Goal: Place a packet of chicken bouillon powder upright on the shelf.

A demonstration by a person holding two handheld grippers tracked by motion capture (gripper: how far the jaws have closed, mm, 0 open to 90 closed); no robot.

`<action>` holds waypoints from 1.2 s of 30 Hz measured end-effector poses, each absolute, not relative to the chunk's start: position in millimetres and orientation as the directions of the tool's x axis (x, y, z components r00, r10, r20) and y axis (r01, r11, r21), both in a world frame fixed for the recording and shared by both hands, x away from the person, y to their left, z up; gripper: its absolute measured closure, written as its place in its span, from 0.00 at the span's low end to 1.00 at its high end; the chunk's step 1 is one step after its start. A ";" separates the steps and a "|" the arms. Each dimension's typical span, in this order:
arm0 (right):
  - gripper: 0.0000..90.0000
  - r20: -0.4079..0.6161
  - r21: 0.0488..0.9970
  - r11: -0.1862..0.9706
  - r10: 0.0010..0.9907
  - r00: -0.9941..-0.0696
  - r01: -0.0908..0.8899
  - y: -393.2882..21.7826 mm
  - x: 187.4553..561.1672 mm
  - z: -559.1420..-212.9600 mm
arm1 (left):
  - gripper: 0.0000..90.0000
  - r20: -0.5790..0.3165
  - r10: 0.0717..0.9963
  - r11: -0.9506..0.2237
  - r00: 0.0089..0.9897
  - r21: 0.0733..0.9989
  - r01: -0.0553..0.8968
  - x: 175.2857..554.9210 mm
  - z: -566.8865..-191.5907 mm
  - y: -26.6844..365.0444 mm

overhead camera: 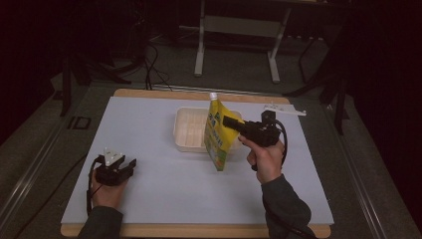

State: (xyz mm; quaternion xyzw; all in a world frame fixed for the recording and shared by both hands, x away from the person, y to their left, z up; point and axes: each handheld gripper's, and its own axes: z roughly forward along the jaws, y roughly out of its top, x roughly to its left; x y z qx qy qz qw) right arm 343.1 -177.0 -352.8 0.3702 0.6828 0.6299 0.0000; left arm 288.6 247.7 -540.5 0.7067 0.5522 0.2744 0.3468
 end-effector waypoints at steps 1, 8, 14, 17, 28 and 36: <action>1.00 0.466 0.860 -0.070 0.507 -0.725 0.505 -176.3 343.7 -352.6 | 0.59 0.004 0.971 -0.149 0.240 0.793 0.590 288.6 -540.5 247.8; 1.00 0.468 0.863 -0.086 0.509 -0.723 0.498 -173.7 349.3 -350.8 | 0.59 0.004 0.971 -0.149 0.241 0.793 0.590 288.7 -540.5 247.8; 1.00 0.467 0.866 -0.098 0.514 -0.720 0.491 -170.9 354.6 -349.9 | 0.59 0.004 0.971 -0.149 0.240 0.794 0.590 288.7 -540.6 247.7; 1.00 0.469 0.864 -0.102 0.520 -0.714 0.493 -169.8 357.4 -350.3 | 0.59 0.004 0.971 -0.149 0.240 0.793 0.590 288.7 -540.6 247.6; 1.00 0.481 0.860 -0.145 0.551 -0.682 0.490 -163.0 368.4 -356.7 | 0.59 0.003 0.971 -0.148 0.241 0.796 0.587 288.7 -540.6 247.6; 1.00 0.484 0.860 -0.167 0.564 -0.669 0.482 -160.0 373.9 -359.7 | 0.59 0.003 0.971 -0.148 0.241 0.796 0.587 288.7 -540.5 247.8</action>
